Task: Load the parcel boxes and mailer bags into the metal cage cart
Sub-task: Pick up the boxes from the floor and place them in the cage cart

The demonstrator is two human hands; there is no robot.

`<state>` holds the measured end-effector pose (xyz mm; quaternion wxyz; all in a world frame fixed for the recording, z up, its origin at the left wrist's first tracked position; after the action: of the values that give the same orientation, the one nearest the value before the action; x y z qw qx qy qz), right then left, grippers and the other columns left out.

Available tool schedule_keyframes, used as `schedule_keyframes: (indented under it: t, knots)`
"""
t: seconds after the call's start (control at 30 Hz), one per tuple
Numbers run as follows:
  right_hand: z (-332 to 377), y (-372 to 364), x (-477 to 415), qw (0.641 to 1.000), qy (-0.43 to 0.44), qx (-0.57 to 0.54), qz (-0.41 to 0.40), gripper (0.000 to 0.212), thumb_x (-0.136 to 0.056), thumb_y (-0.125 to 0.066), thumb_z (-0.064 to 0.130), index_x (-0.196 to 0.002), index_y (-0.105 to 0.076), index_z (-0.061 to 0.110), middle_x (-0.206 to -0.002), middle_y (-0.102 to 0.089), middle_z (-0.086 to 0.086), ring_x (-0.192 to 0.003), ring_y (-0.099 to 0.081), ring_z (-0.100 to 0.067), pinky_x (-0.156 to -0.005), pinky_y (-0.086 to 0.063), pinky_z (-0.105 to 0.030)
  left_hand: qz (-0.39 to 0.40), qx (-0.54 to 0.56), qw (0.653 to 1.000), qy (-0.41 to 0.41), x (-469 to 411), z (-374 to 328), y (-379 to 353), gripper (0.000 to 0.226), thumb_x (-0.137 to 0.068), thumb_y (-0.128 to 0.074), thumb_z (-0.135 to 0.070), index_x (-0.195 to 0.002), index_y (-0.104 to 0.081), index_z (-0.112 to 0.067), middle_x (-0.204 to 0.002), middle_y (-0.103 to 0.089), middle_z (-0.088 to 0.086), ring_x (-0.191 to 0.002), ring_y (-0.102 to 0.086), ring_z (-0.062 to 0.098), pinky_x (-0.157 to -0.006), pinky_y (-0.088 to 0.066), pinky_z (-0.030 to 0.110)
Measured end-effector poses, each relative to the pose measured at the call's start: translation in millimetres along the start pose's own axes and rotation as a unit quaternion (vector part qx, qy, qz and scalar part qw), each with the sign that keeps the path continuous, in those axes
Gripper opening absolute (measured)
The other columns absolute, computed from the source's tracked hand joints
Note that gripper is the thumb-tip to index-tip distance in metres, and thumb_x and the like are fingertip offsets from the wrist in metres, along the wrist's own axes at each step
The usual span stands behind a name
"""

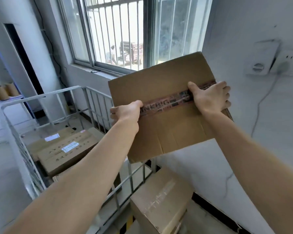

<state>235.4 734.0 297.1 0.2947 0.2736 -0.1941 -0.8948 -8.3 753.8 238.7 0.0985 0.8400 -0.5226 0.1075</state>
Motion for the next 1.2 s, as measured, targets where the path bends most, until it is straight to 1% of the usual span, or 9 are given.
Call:
schedule_keyframes:
  t: [0.17, 0.27, 0.37, 0.5, 0.63, 0.83, 1.0, 1.13, 1.2]
  knots:
    - [86.6, -50.0, 38.8, 0.996, 0.025, -0.089, 0.015, 0.089, -0.073, -0.064, 0.063, -0.134, -0.033, 0.006, -0.137, -0.039, -0.011, -0.13, -0.037, -0.033, -0.109, -0.024, -0.049, -0.058, 0.035, 0.994, -0.088, -43.0, -50.7, 89.9, 0.088, -0.071, -0.076, -0.035, -0.138, -0.026, -0.011, -0.135, -0.041, 0.007, -0.121, -0.043, 0.03, -0.103, -0.041, 0.046]
    - [137.0, -97.2, 70.7, 0.989, 0.025, -0.144, 0.036, 0.088, -0.072, -0.064, 0.062, -0.133, -0.034, 0.006, -0.138, -0.039, -0.01, -0.13, -0.037, -0.032, -0.109, -0.027, -0.05, -0.096, 0.026, 0.987, -0.13, -83.1, -75.1, 151.3, 0.092, -0.068, -0.075, -0.038, -0.14, -0.025, -0.01, -0.141, -0.036, 0.008, -0.125, -0.04, 0.032, -0.103, -0.041, 0.047]
    - [179.5, -155.4, 102.7, 0.984, 0.012, -0.168, 0.064, 0.088, -0.074, -0.063, 0.061, -0.135, -0.034, 0.005, -0.138, -0.039, -0.011, -0.13, -0.037, -0.032, -0.108, -0.026, -0.049, -0.123, 0.026, 0.98, -0.156, -133.8, -92.0, 208.0, 0.102, -0.061, -0.077, -0.04, -0.142, -0.024, -0.009, -0.143, -0.034, 0.008, -0.131, -0.037, 0.031, -0.106, -0.039, 0.047]
    - [202.2, -225.2, 127.5, 0.981, -0.017, -0.171, 0.089, 0.089, -0.076, -0.063, 0.06, -0.137, -0.031, 0.003, -0.139, -0.038, -0.012, -0.13, -0.036, -0.031, -0.106, -0.027, -0.048, -0.143, -0.01, 0.976, -0.165, -193.2, -95.7, 245.4, 0.091, -0.072, -0.075, -0.035, -0.142, -0.023, -0.009, -0.147, -0.03, 0.008, -0.133, -0.032, 0.029, -0.11, -0.034, 0.043]
    - [195.9, -287.2, 128.1, 0.984, -0.062, -0.133, 0.099, 0.088, -0.078, -0.062, 0.059, -0.136, -0.03, 0.001, -0.14, -0.037, -0.013, -0.13, -0.036, -0.033, -0.105, -0.029, -0.049, -0.119, -0.053, 0.982, -0.139, -255.0, -87.4, 243.1, 0.094, -0.072, -0.074, -0.036, -0.145, -0.021, -0.007, -0.149, -0.028, 0.007, -0.134, -0.03, 0.031, -0.111, -0.03, 0.047]
    - [160.9, -380.3, 100.1, 0.98, -0.123, -0.105, 0.119, 0.087, -0.078, -0.066, 0.057, -0.135, -0.033, 0.001, -0.141, -0.036, -0.015, -0.132, -0.035, -0.034, -0.107, -0.027, -0.048, -0.095, -0.115, 0.983, -0.105, -349.2, -60.4, 201.9, 0.082, -0.077, -0.072, -0.031, -0.14, -0.026, -0.005, -0.148, -0.03, 0.009, -0.133, -0.03, 0.03, -0.105, -0.032, 0.038]
    - [129.0, -452.4, 78.8, 0.971, -0.171, -0.079, 0.149, 0.082, -0.079, -0.066, 0.054, -0.133, -0.035, 0.001, -0.141, -0.037, -0.014, -0.132, -0.037, -0.032, -0.107, -0.029, -0.045, -0.075, -0.137, 0.985, -0.069, -428.9, -34.3, 163.8, 0.07, -0.078, -0.07, -0.029, -0.131, -0.03, -0.005, -0.14, -0.034, 0.011, -0.127, -0.036, 0.03, -0.099, -0.034, 0.037]
    - [99.1, -488.6, 66.9, 0.964, -0.217, -0.054, 0.145, 0.084, -0.08, -0.068, 0.052, -0.135, -0.033, 0.0, -0.143, -0.036, -0.016, -0.133, -0.036, -0.033, -0.108, -0.03, -0.045, -0.011, -0.153, 0.987, -0.048, -486.5, -14.7, 126.3, 0.07, -0.078, -0.07, -0.028, -0.13, -0.031, -0.005, -0.134, -0.04, 0.012, -0.121, -0.044, 0.029, -0.095, -0.038, 0.035]
    - [82.0, -505.1, 62.4, 0.961, -0.241, -0.043, 0.128, 0.084, -0.08, -0.067, 0.053, -0.135, -0.033, -0.001, -0.142, -0.036, -0.017, -0.132, -0.037, -0.034, -0.107, -0.031, -0.045, 0.026, -0.167, 0.984, -0.05, -514.0, -5.8, 105.4, 0.079, -0.071, -0.073, -0.031, -0.132, -0.031, -0.004, -0.132, -0.041, 0.009, -0.12, -0.044, 0.028, -0.094, -0.04, 0.034]
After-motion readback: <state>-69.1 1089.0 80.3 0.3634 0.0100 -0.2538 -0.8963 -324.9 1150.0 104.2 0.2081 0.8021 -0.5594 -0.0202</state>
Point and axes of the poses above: each hand's wrist, its own x-axis away from the middle knuckle, its own y-axis out of the back of the hand, z = x × y, the point moved 4 cm from there along -x, towards the middle knuckle
